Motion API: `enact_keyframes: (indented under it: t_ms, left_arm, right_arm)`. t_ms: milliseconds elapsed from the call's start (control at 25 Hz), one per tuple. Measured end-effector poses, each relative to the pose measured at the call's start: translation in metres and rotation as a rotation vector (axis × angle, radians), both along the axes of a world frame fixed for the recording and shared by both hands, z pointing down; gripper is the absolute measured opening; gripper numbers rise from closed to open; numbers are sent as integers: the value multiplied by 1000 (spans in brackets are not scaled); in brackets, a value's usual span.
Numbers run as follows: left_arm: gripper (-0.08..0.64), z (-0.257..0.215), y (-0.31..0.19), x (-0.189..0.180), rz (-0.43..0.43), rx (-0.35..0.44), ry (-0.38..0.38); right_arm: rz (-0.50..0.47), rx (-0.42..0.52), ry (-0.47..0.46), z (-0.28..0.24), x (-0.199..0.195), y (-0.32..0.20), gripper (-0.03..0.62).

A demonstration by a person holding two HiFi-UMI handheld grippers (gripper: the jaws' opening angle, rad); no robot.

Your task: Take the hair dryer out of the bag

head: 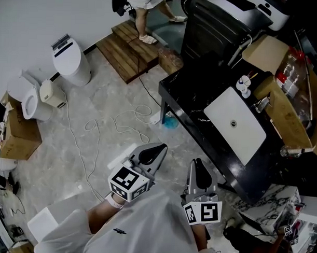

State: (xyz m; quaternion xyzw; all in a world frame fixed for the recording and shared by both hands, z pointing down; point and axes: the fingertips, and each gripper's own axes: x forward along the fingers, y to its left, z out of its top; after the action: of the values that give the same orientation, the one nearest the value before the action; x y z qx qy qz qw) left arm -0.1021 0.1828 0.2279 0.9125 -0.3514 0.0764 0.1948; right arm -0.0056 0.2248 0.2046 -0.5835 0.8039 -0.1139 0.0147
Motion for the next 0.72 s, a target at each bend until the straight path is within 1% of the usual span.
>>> enact_keyframes:
  t_ms: [200,360,480,560,720]
  left_arm:
    - [8,-11,-80,-16,34,33,8]
    - [8,-12,-129,-40,37,56,-15]
    - [8,-10,-157,-41,65,56,0]
    - [8,-6,-170,-38,95,63,-5]
    - [8,2,-182,-33,136,38,6]
  right_arm:
    - [17,19,10,-10,-17,-81,55]
    - [21,31,9,-9,-40,-130,55]
    - [43,31,34,-9,-43,-154,55]
    - [64,22,47,-5,-42,-164,55]
    - [97,-13,56,2,-37,-175,55]
